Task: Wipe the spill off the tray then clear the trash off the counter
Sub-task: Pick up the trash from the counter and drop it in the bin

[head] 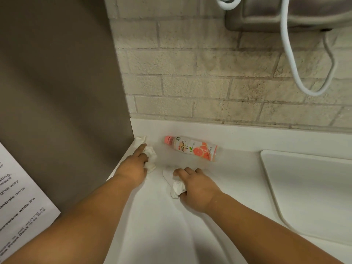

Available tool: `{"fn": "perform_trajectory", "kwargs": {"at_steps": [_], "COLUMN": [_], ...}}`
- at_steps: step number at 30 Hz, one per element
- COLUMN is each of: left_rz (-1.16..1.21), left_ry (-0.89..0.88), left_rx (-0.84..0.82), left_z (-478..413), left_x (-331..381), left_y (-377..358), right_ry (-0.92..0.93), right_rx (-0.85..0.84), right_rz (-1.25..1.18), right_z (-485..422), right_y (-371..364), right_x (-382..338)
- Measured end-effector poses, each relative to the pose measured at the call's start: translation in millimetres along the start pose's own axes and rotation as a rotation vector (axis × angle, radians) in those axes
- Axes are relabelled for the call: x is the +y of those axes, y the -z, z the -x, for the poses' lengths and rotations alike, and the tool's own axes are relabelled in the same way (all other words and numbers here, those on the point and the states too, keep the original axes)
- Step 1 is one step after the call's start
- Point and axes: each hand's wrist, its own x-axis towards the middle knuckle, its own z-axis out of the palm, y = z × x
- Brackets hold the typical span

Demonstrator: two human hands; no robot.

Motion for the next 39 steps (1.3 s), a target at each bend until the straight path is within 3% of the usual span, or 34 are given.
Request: {"fn": "perform_trajectory", "kwargs": {"at_steps": [7, 19, 24, 27, 34, 39], "left_rz": [0.164, 0.319, 0.347, 0.360, 0.449, 0.513], "left_ry": [0.013, 0.105, 0.120, 0.126, 0.178, 0.137], "left_rx": [0.049, 0.072, 0.084, 0.109, 0.133, 0.132], "left_z": [21.5, 135.0, 183.1, 207.8, 250.8, 291.4], "left_x": [8.3, 17.6, 23.1, 22.4, 16.4, 10.6], "left_y": [2.1, 17.5, 26.3, 29.3, 42.3, 56.7], "right_ry": [-0.087, -0.099, -0.101, -0.114, -0.146, -0.070], "right_rx": [-0.117, -0.077, -0.194, -0.295, -0.211, -0.206], "right_rz": [0.032, 0.048, 0.086, 0.019, -0.098, -0.285], "right_z": [0.5, 28.3, 37.8, 44.4, 80.5, 122.7], "right_y": [2.6, 5.4, 5.8, 18.2, 9.4, 6.1], "right_x": [-3.6, -24.8, -30.2, -42.6, -75.2, -123.3]}}
